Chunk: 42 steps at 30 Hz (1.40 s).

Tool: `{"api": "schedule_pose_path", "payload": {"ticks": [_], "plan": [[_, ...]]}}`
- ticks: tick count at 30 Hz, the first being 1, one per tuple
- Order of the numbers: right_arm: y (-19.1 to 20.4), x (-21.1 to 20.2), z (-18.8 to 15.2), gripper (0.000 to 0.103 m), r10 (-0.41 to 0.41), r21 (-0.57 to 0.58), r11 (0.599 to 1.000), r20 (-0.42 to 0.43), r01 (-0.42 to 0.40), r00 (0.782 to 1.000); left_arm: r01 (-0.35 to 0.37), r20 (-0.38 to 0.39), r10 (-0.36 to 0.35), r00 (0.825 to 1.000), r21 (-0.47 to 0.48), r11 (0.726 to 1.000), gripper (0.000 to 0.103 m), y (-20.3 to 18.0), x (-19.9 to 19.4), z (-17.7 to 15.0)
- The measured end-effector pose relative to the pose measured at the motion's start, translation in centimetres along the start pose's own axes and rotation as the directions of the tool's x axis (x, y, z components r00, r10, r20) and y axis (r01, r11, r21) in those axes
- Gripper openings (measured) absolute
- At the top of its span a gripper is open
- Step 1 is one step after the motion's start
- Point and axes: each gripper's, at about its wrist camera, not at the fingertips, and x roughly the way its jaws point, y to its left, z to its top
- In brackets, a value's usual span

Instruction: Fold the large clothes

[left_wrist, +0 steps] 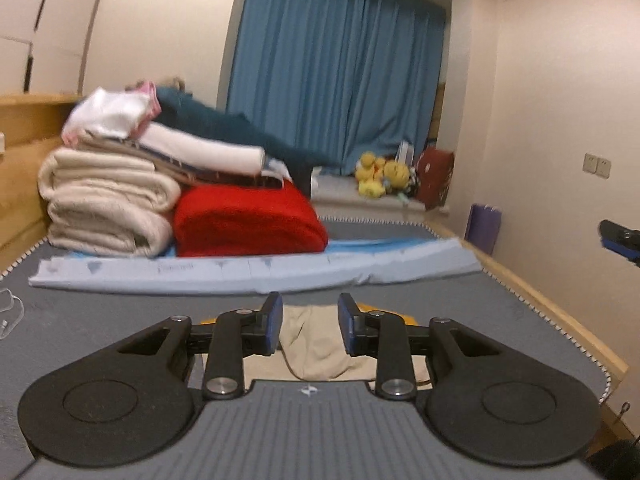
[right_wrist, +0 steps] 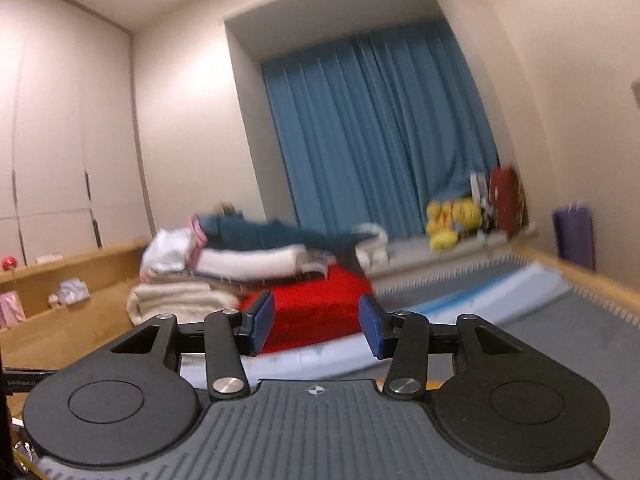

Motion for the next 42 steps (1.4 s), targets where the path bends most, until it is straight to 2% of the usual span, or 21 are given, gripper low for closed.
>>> {"api": "schedule_pose_path", "payload": {"ticks": [4, 8, 10, 13, 16, 19, 20, 22, 23, 25, 27, 30, 34, 36, 37, 38, 39, 42], "plan": [[-0.6, -6.3, 3.2, 0.054, -0.042, -0.007, 0.999, 0.079, 0.043, 0.996, 0.028, 0.045, -0.027, 0.999, -0.029, 0.999, 0.037, -1.2, -5.8, 0.7], [-2.6, -9.7, 3.0, 0.056, -0.1, 0.026, 0.995, 0.077, 0.098, 0.992, 0.042, 0.061, -0.04, 0.997, -0.029, 0.999, 0.042, -2.0, -9.1, -1.5], [-4.3, -9.7, 0.8, 0.056, -0.143, 0.044, 0.989, 0.031, 0.142, 0.989, 0.043, 0.04, -0.041, 0.998, -0.044, 0.998, 0.042, -1.9, -8.8, -4.1], [-6.9, -7.8, -4.6, 0.054, -0.204, 0.043, 0.978, -0.049, 0.206, 0.978, -0.004, -0.011, 0.003, 1.0, -0.029, 1.0, 0.042, -1.0, -5.6, -9.6], [-10.3, -4.9, -10.3, 0.046, -0.274, 0.046, 0.958, -0.16, 0.285, 0.948, -0.055, -0.103, 0.053, 0.993, -0.021, 0.998, 0.041, 0.2, -1.5, -15.8], [-13.2, -1.9, -15.7, 0.046, -0.305, 0.033, 0.945, -0.28, 0.326, 0.91, -0.105, -0.186, 0.094, 0.978, -0.045, 0.994, 0.041, 2.3, 2.3, -21.0], [-13.8, -0.9, -17.4, 0.046, -0.32, 0.017, 0.94, -0.315, 0.342, 0.894, -0.129, -0.222, 0.116, 0.968, -0.041, 0.991, 0.041, 3.0, 3.4, -22.4], [-14.5, 1.2, -20.2, 0.046, -0.352, -0.022, 0.928, -0.369, 0.371, 0.86, -0.188, -0.341, 0.155, 0.927, -0.067, 0.98, 0.04, 4.7, 5.9, -24.4], [-14.8, 2.2, -21.5, 0.046, -0.374, -0.05, 0.921, -0.401, 0.387, 0.836, -0.206, -0.377, 0.162, 0.912, -0.081, 0.975, 0.04, 5.7, 6.9, -24.7], [-15.4, 4.4, -23.6, 0.046, -0.42, -0.116, 0.9, -0.489, 0.42, 0.765, -0.246, -0.423, 0.186, 0.887, -0.09, 0.965, 0.04, 7.3, 7.9, -25.6], [-15.3, 6.1, -24.9, 0.046, -0.417, -0.133, 0.901, -0.528, 0.413, 0.74, -0.29, -0.48, 0.204, 0.853, -0.112, 0.951, 0.04, 8.9, 8.8, -26.7], [-15.4, 7.9, -26.2, 0.046, -0.415, -0.16, 0.902, -0.579, 0.402, 0.701, -0.343, -0.569, 0.216, 0.794, -0.125, 0.931, 0.04, 10.7, 10.0, -27.8], [-15.9, 8.6, -27.9, 0.046, -0.382, -0.152, 0.91, -0.669, 0.385, 0.638, -0.374, -0.619, 0.215, 0.755, -0.137, 0.917, 0.041, 11.9, 10.4, -28.8], [-16.1, 8.5, -28.6, 0.046, -0.375, -0.152, 0.908, -0.713, 0.391, 0.593, -0.391, -0.642, 0.218, 0.735, -0.139, 0.91, 0.041, 12.5, 10.7, -29.3], [-16.3, 7.9, -28.9, 0.046, -0.371, -0.146, 0.906, -0.726, 0.398, 0.579, -0.397, -0.652, 0.217, 0.727, -0.141, 0.907, 0.041, 12.6, 11.0, -29.6], [-16.4, 7.9, -29.1, 0.046, -0.366, -0.134, 0.904, -0.736, 0.407, 0.569, -0.4, -0.66, 0.212, 0.721, -0.146, 0.905, 0.042, 12.7, 11.3, -29.7], [-16.9, 6.8, -29.1, 0.046, -0.36, -0.125, 0.903, -0.741, 0.41, 0.567, -0.403, -0.667, 0.208, 0.716, -0.151, 0.902, 0.042, 13.0, 11.4, -29.9], [-16.8, 7.1, -29.6, 0.046, -0.352, -0.116, 0.903, -0.752, 0.413, 0.557, -0.401, -0.676, 0.199, 0.71, -0.155, 0.903, 0.043, 13.3, 11.9, -30.4]]}}
